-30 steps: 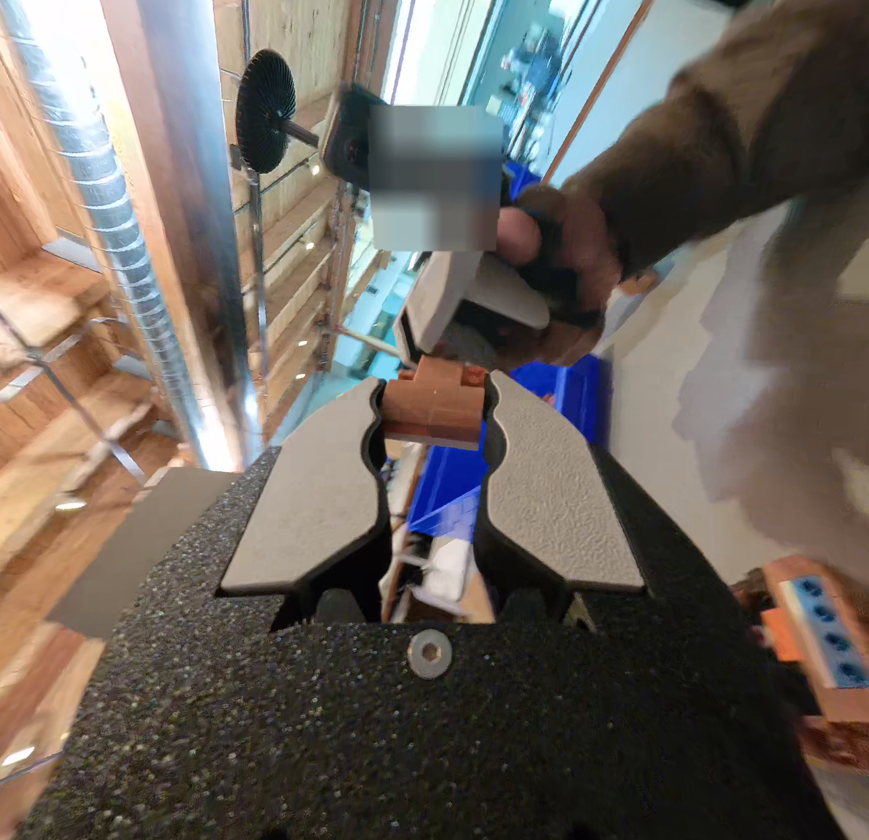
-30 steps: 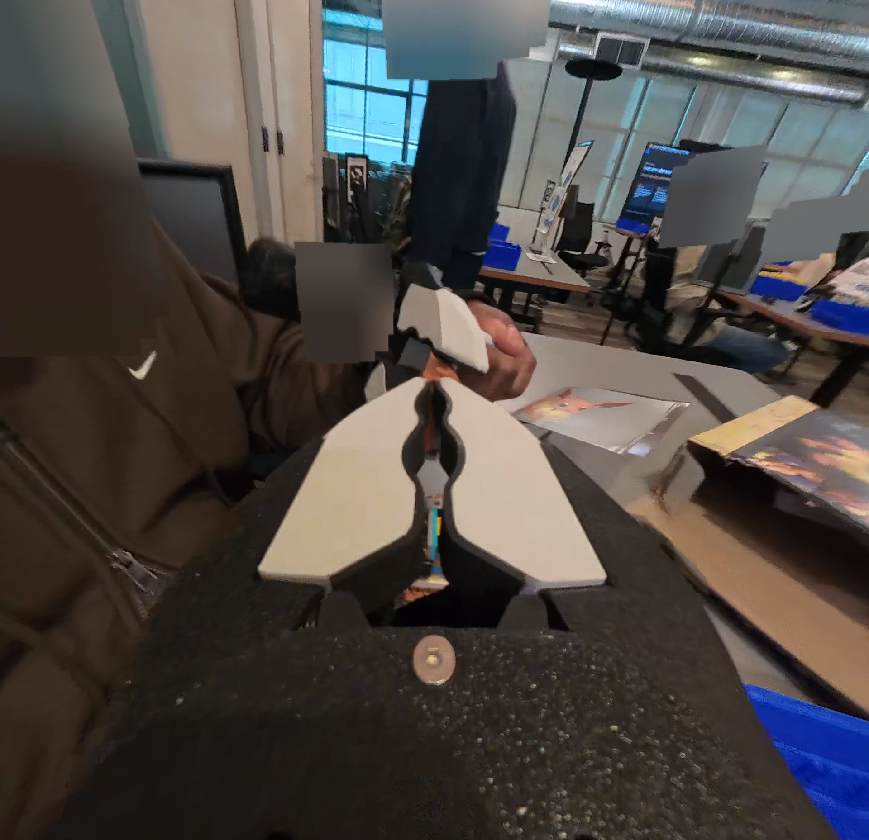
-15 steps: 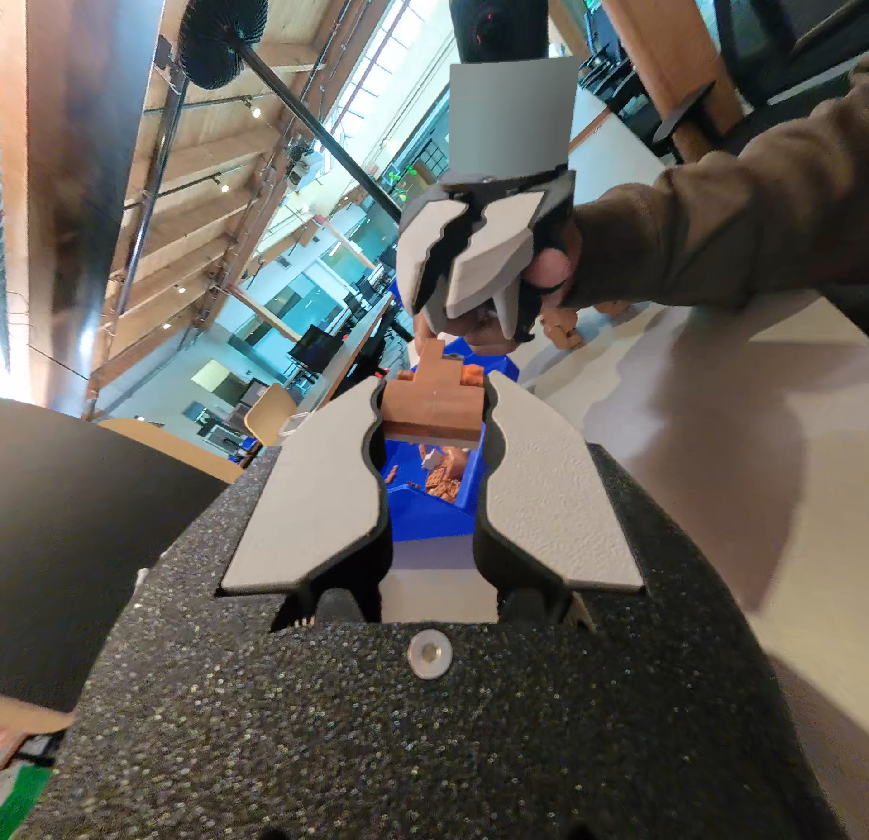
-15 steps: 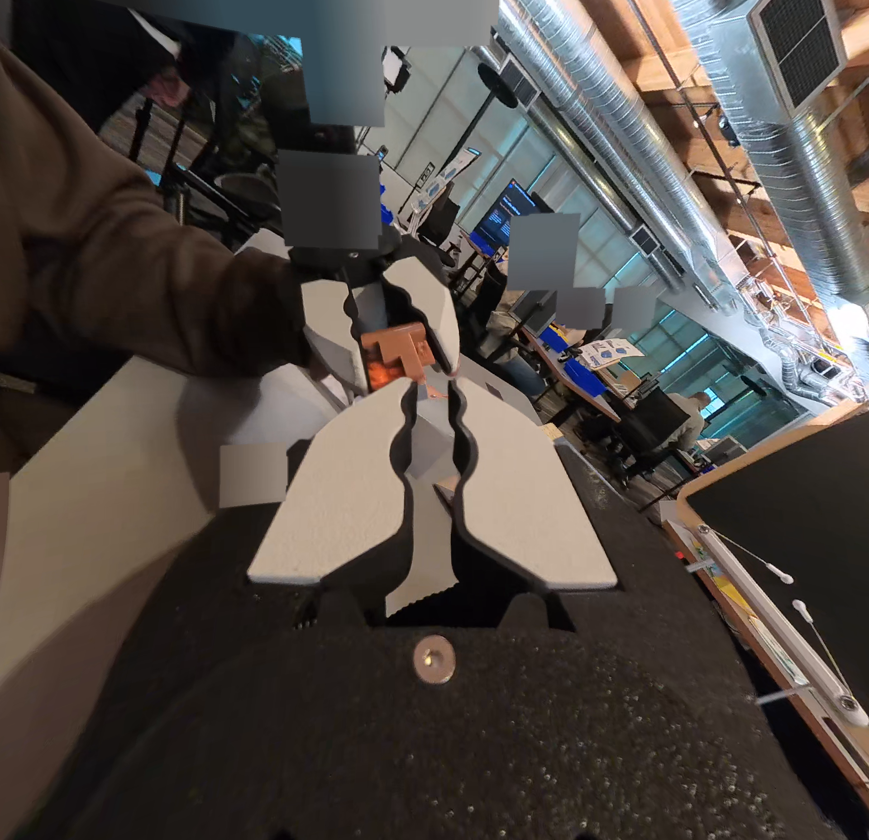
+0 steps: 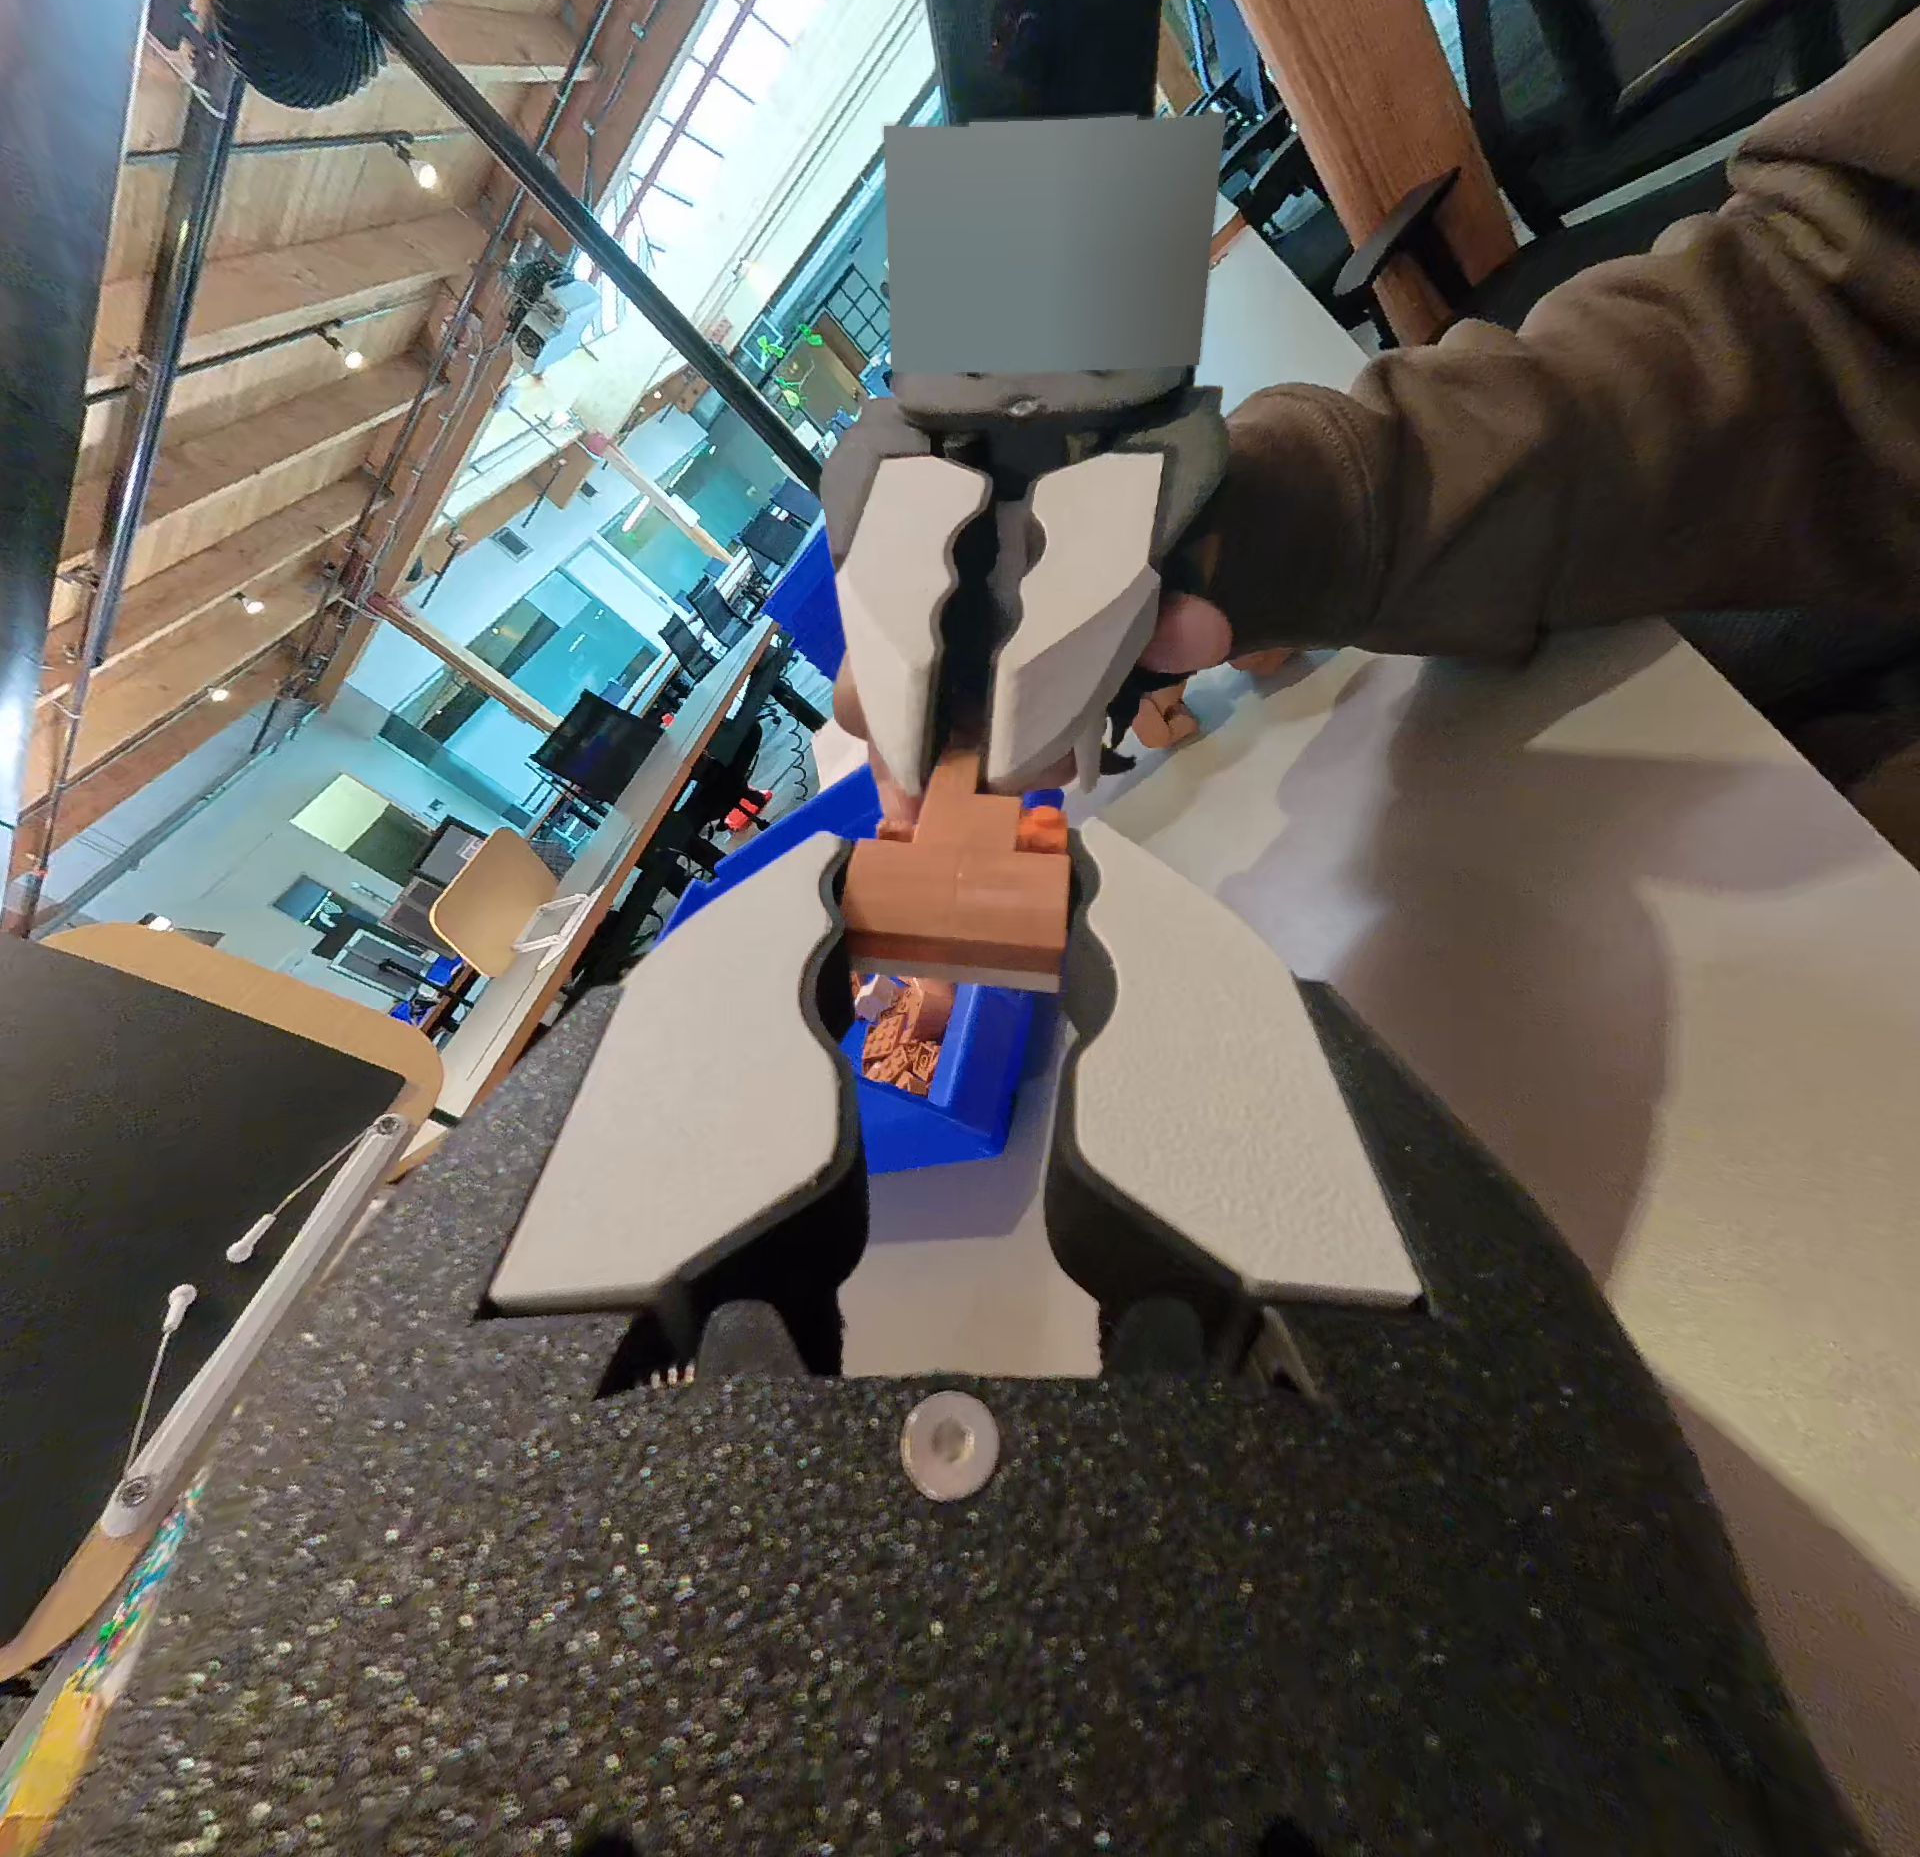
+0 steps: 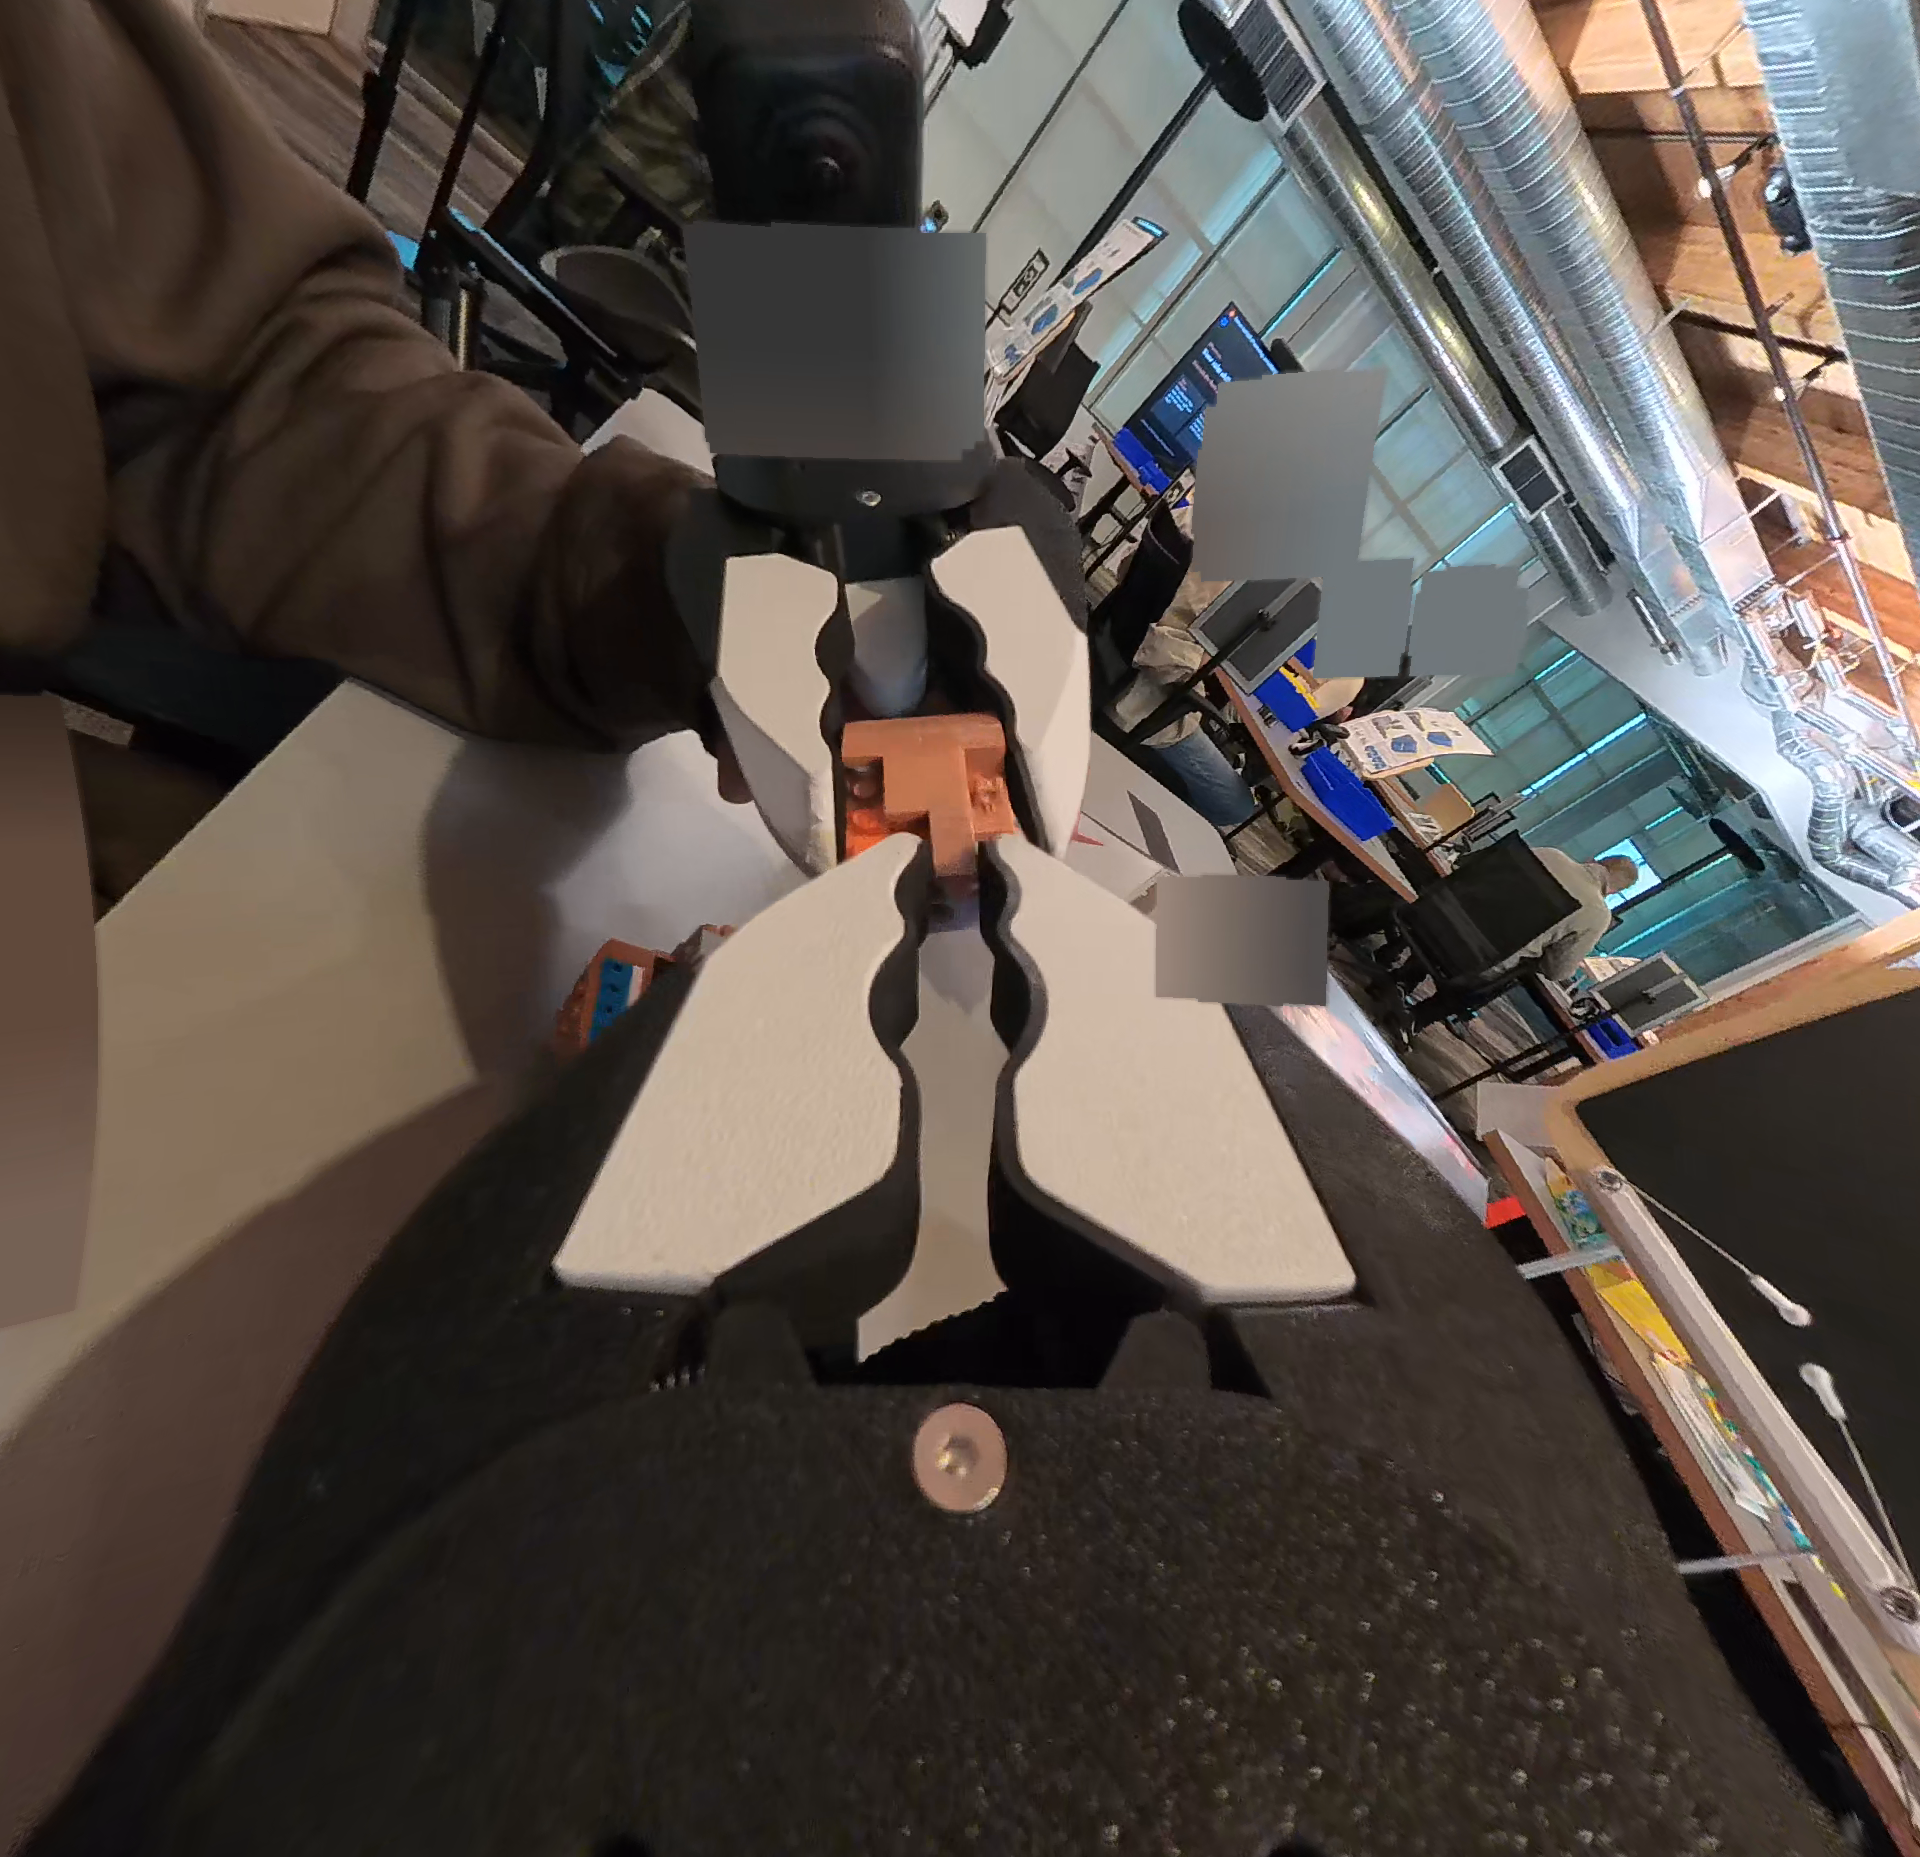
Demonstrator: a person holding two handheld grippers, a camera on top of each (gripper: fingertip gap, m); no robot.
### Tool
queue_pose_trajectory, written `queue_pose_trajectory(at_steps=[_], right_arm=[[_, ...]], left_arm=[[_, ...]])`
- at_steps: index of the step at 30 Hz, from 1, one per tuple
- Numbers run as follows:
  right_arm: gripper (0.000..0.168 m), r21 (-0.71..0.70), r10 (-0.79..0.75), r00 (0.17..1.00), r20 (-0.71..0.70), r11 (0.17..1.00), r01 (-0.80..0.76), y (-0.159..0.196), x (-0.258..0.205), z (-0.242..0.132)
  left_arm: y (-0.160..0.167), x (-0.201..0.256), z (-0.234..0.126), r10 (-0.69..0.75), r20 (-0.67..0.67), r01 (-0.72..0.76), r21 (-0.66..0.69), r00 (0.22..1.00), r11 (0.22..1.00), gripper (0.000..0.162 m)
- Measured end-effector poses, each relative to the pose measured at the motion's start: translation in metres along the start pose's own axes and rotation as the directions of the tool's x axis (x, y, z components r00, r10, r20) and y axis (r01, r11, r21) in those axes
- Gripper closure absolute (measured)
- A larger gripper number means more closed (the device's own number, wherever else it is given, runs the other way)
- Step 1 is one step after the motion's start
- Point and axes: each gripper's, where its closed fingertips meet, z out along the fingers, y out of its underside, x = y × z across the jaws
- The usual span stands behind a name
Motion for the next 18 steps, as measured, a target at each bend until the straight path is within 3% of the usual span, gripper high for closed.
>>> queue_pose_trajectory(at_steps=[5,9,11,18], right_arm=[[0.161,-0.066,0.011,1.000,-0.009,0.998,-0.012,0.007,0.004,0.003],[0.160,-0.126,0.042,0.999,-0.018,0.991,-0.044,0.019,0.007,0.006],[0.160,-0.134,0.043,0.999,-0.029,0.990,-0.047,0.021,0.008,0.006],[0.161,-0.235,-0.149,0.984,-0.093,0.964,0.124,0.031,0.012,0.008]], left_arm=[[0.008,-0.004,-0.001,0.047,0.027,-0.046,-0.054,0.999,0.997,0.124],[0.024,-0.011,0.000,0.321,0.106,-0.295,-0.211,0.941,0.932,0.124],[0.026,-0.013,-0.001,0.373,0.123,-0.336,-0.245,0.920,0.909,0.124],[0.043,-0.020,0.001,0.419,0.134,-0.351,-0.355,0.898,0.867,0.124]])
